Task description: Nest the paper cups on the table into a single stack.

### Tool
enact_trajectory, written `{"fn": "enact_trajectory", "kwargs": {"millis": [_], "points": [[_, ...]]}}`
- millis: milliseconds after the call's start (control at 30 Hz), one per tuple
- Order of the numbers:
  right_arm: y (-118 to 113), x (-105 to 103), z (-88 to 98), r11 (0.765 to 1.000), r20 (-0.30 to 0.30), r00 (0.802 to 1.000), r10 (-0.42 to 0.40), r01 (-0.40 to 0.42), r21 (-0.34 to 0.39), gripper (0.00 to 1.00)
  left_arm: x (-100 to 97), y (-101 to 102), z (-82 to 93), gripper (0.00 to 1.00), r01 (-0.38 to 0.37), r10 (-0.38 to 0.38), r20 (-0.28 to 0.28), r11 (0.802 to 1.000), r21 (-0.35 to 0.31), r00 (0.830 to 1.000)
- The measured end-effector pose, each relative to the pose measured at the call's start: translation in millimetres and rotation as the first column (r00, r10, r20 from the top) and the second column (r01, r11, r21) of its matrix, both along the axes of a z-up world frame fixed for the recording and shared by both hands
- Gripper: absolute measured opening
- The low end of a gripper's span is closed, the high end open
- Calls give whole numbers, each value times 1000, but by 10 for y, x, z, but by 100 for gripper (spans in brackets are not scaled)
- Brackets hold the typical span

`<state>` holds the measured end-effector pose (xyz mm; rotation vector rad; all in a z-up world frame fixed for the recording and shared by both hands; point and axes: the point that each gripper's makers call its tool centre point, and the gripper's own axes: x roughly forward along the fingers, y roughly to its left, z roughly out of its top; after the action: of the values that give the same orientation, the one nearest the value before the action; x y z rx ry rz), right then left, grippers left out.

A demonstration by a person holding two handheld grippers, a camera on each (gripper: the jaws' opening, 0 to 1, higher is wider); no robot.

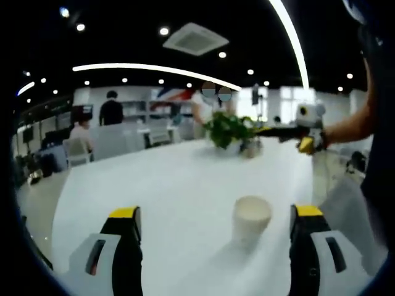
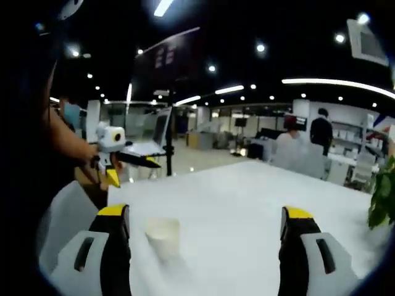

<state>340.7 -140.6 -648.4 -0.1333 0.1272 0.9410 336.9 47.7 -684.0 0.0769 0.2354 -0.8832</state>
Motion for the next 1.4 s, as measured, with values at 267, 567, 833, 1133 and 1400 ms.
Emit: {"fn": "enact_trajectory", "kwargs": {"millis": [267, 567, 833, 1133, 1400], "points": [[160, -73, -364, 999, -33, 999, 39, -39, 10, 100, -101, -307, -342, 99, 115, -114, -19, 992, 52, 993], [372, -96, -767, 996, -89, 993, 81, -83, -25, 93, -132, -465, -681, 94, 196, -191, -73, 978, 71, 979], [572, -144, -1138, 976, -143, 976, 166, -184, -121, 79, -194, -526, -960, 80, 256, -241, -132, 961, 104, 961], [709, -255, -1456, 927, -218, 941, 258, -305, -219, 55, -211, -671, -1153, 58, 314, -295, -126, 933, 177, 947], [781, -194, -1464, 922, -245, 931, 272, -325, -211, 44, -124, -728, -1141, 50, 338, -317, -133, 921, 194, 939]]}}
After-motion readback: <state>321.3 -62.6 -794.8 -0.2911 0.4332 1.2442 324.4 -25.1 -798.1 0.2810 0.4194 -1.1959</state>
